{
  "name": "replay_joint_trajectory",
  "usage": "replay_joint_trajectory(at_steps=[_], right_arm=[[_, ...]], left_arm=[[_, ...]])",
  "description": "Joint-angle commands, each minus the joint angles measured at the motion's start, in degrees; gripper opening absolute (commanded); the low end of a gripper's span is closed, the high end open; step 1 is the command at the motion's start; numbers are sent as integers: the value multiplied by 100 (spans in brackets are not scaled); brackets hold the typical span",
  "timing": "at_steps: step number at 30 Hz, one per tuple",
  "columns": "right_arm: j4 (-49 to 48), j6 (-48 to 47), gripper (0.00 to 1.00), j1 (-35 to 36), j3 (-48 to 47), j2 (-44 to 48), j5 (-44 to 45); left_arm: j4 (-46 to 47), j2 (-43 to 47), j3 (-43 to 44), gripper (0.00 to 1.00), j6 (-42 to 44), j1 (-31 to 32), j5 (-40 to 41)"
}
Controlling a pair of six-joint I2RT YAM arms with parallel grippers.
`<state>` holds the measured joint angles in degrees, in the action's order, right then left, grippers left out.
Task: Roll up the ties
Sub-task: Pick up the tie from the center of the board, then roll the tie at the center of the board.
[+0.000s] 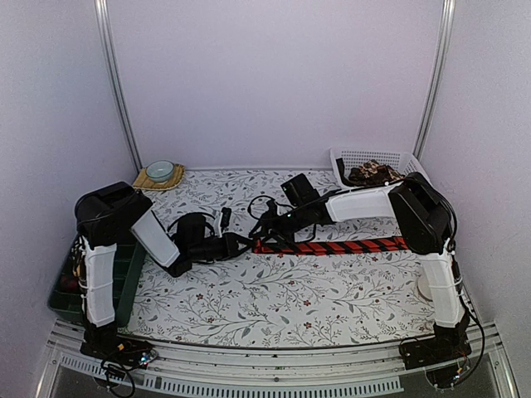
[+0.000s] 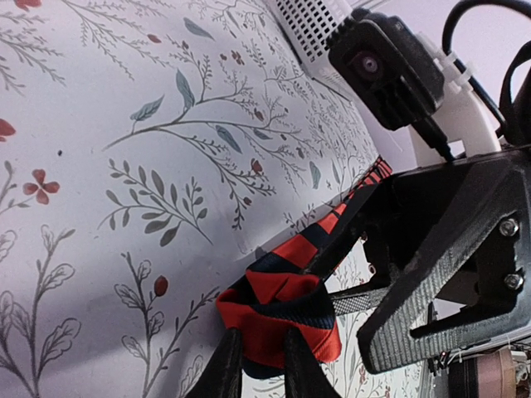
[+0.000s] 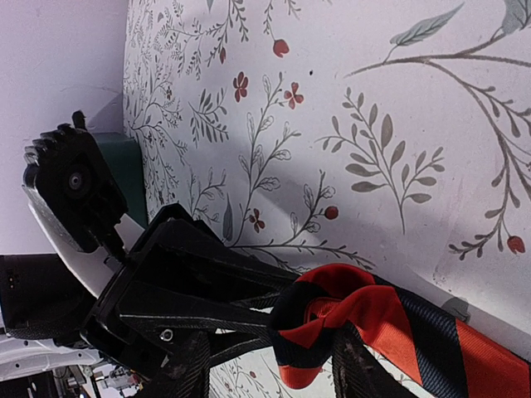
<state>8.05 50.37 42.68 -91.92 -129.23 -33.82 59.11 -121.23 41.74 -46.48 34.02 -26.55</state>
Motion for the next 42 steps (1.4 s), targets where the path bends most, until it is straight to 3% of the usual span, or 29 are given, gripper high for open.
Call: replay_joint_trajectory(at_steps=[1,20,33,38,42], right_arm=[[12,8,49,-17,-83,-436,-81],[-42,65,39,-40,69,-759,-186],[-94,65,24,-50,124,-608,-243],[-229,152,21,-51,264,-315,-323],[-502,274,17,-57,428,-167,-495]], left_arm=[[-295,-208,36,18,163,80,-119],[-337,-266,106,20,218,26,-272],[-445,-57,-52,21,274,-15,-92],[-452,181,-241,30,315,-51,64],[-389,463,-458,44,447,-90,117]])
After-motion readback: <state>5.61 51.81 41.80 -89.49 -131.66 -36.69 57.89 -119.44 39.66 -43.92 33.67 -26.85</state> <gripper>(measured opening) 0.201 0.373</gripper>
